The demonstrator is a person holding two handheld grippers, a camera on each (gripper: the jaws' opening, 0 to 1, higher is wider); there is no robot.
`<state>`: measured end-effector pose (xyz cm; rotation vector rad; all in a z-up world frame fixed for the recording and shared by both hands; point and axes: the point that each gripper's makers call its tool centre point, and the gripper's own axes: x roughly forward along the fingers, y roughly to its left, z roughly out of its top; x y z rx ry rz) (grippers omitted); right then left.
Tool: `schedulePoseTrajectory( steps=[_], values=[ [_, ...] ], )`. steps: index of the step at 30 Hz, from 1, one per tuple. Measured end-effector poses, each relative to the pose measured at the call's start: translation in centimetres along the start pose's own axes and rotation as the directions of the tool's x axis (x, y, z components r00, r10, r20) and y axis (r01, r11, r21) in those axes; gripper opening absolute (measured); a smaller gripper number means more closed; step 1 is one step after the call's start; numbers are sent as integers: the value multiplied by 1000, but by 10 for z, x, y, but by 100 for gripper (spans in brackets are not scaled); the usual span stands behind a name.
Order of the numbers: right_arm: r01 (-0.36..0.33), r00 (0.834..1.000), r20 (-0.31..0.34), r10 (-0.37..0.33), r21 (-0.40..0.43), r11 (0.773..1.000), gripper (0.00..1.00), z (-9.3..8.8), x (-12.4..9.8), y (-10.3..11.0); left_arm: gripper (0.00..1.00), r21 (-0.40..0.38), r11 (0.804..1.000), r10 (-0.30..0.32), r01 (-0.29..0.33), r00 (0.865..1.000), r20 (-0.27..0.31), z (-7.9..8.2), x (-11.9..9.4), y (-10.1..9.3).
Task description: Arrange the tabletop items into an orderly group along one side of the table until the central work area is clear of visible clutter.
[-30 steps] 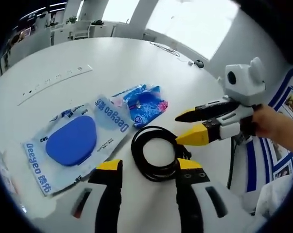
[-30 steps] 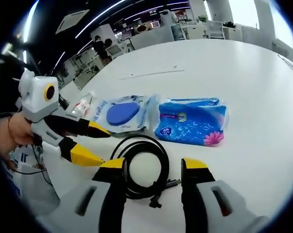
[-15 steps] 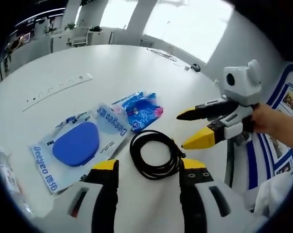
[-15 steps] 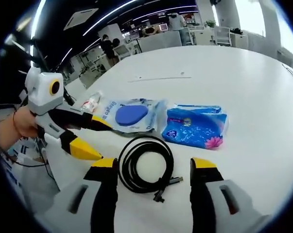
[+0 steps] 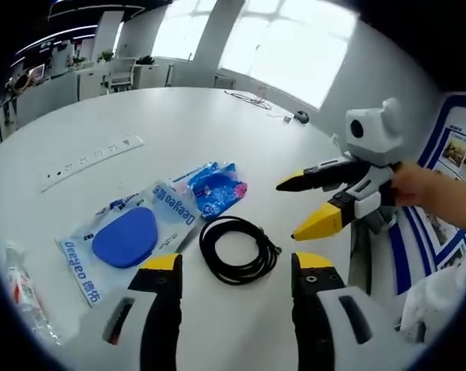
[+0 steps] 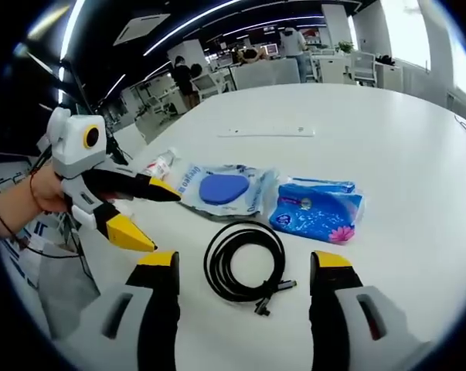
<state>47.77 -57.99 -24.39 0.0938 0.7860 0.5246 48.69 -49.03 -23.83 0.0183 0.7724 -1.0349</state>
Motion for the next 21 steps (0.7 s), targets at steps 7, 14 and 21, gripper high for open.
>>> schedulePoseTrajectory(
  steps=[7, 14, 21],
  values=[
    [-14, 1000, 20, 15, -28, 1000, 70, 8, -9, 11, 63, 22, 1000, -22, 21, 999, 42, 8, -16, -11],
    [-20, 999, 28, 21, -49, 999, 71, 12, -16, 21, 66, 43, 999, -29, 26, 997, 68, 13, -31, -16],
    [-25, 999, 38, 27, -67, 997, 71, 16, -25, 34, 68, 49, 999, -12, 7, 996, 87, 15, -53, -13]
  ],
)
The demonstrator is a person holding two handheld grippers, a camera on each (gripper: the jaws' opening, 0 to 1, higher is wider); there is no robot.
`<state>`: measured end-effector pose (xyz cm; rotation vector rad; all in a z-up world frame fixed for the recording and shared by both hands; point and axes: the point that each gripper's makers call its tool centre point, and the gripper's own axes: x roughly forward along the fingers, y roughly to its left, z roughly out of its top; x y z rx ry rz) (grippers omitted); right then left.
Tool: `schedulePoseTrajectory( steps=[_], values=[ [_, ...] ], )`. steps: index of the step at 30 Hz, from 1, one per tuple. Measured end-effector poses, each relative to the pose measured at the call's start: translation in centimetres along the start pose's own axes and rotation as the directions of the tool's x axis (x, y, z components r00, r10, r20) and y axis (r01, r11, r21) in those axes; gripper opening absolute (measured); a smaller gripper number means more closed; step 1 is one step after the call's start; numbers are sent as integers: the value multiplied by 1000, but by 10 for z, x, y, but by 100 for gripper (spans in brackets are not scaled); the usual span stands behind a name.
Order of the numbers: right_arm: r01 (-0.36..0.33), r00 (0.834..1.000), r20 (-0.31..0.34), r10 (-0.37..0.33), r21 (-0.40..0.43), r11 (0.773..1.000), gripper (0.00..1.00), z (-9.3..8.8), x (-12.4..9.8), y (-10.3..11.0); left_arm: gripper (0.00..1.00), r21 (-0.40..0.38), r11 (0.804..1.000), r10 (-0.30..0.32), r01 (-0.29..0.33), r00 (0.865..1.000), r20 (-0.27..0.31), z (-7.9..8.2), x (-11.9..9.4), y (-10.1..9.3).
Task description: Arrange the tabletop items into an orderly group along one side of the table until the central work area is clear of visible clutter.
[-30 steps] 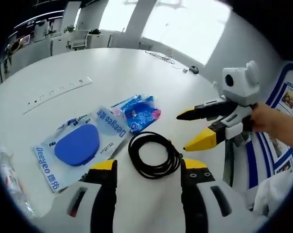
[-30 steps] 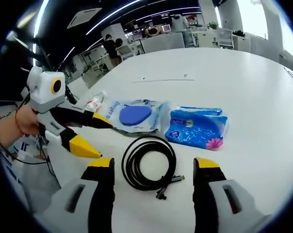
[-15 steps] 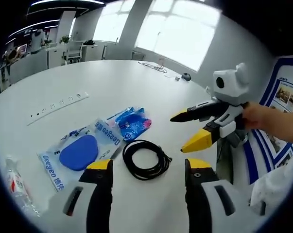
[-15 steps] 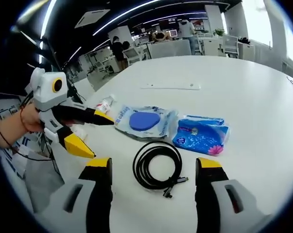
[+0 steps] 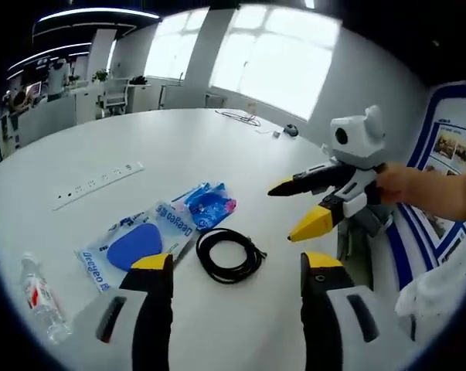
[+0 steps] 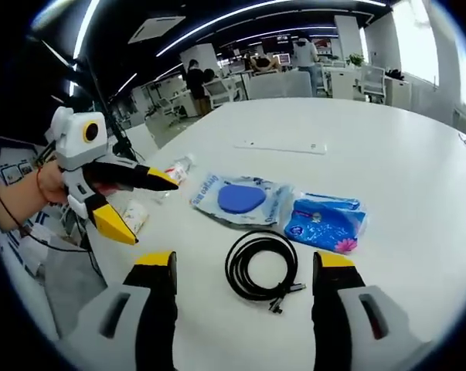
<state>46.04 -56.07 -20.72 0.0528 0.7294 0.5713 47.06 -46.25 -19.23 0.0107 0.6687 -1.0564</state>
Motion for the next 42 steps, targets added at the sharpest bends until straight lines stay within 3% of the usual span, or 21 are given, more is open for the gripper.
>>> schedulePoseTrajectory(
  steps=[24, 42],
  values=[
    [-30, 999, 30, 32, -52, 998, 71, 19, -4, 41, 71, -13, 996, 89, -89, 995, 40, -14, -79, 16],
    [-107, 994, 13, 110, -117, 987, 70, 45, 35, 94, 71, -67, 981, 185, -180, 980, 73, -35, -149, 52]
  ],
)
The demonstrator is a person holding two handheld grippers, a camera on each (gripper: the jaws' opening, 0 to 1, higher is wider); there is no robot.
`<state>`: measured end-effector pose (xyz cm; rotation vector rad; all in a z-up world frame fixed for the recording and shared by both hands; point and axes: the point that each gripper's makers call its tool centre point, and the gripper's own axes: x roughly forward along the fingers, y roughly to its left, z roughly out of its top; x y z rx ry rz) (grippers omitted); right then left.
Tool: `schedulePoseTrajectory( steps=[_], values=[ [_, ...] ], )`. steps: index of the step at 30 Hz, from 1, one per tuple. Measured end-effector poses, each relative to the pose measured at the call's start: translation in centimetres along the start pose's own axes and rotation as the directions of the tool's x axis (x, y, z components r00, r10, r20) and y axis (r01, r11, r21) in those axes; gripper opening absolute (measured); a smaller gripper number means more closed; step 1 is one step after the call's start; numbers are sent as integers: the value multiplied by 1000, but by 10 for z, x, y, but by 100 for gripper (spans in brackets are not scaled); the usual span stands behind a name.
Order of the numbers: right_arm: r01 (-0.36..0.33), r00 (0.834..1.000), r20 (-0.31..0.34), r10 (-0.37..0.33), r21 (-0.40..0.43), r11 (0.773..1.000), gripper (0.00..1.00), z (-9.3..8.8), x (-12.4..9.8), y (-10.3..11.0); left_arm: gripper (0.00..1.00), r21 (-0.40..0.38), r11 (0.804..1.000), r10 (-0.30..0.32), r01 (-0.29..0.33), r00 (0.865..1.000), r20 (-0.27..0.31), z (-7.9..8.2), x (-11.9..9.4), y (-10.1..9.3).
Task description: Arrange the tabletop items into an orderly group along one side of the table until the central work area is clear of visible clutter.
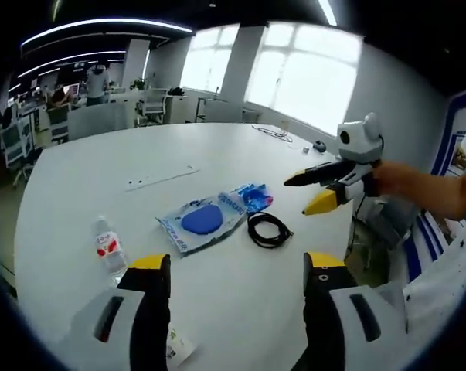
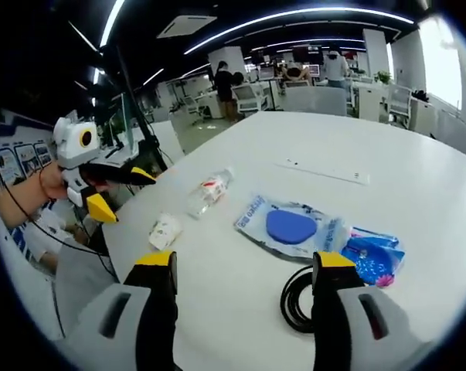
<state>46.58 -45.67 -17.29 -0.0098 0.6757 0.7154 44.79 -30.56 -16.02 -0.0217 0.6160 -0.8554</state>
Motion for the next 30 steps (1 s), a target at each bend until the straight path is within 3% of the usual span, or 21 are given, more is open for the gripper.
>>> schedulePoseTrajectory(
  steps=[11, 30],
  values=[
    [-53, 998, -22, 52, -30, 998, 69, 12, 35, 23, 71, -38, 998, 53, -52, 999, 9, -14, -29, 29],
    [-140, 989, -54, 137, -58, 988, 68, 37, 98, 50, 71, -101, 990, 97, -94, 995, 26, -34, -53, 67]
  ],
)
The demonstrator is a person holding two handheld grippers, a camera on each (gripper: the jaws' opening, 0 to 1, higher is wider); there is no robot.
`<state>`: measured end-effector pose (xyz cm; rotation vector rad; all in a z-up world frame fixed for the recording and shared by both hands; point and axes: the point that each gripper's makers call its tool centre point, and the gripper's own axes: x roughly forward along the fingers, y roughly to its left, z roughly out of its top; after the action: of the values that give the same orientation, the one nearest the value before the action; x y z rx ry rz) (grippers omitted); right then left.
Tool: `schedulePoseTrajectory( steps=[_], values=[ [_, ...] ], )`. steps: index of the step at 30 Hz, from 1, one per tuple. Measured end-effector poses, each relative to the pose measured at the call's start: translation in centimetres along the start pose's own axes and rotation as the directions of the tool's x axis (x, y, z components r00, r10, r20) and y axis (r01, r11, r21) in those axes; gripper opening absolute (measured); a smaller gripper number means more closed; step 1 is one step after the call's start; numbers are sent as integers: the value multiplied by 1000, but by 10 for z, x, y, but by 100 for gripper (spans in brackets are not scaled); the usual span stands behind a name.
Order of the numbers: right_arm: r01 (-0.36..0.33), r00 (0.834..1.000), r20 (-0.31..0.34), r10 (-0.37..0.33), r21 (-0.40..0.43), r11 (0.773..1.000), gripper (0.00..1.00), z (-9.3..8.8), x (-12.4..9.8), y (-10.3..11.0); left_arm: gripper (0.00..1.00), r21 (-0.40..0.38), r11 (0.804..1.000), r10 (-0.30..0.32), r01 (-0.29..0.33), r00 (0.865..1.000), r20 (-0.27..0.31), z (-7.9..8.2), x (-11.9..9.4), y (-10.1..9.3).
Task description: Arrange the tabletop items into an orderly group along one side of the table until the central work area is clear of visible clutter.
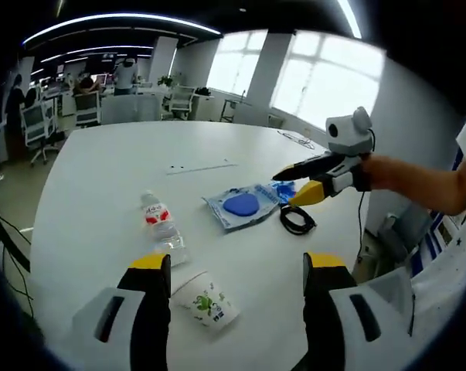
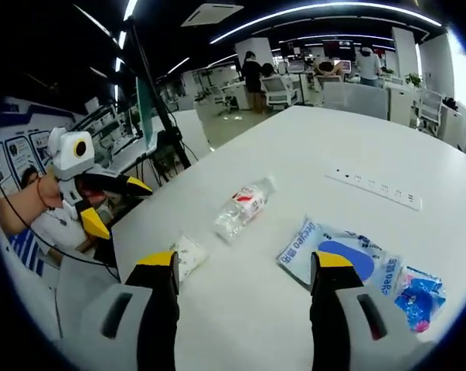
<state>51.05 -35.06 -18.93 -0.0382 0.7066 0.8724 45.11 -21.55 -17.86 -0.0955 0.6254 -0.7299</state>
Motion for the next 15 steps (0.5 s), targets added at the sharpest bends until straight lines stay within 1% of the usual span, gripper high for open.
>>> schedulePoseTrajectory(
  steps=[8, 15],
  values=[
    [-43, 999, -22, 43, -10, 999, 68, 13, 39, 1, 71, -32, 999, 15, -14, 1000, 18, -3, -4, 19],
    [-82, 996, -22, 83, 32, 996, 66, 21, 67, -1, 71, -62, 998, 27, -25, 999, 24, -9, -2, 37]
  ],
)
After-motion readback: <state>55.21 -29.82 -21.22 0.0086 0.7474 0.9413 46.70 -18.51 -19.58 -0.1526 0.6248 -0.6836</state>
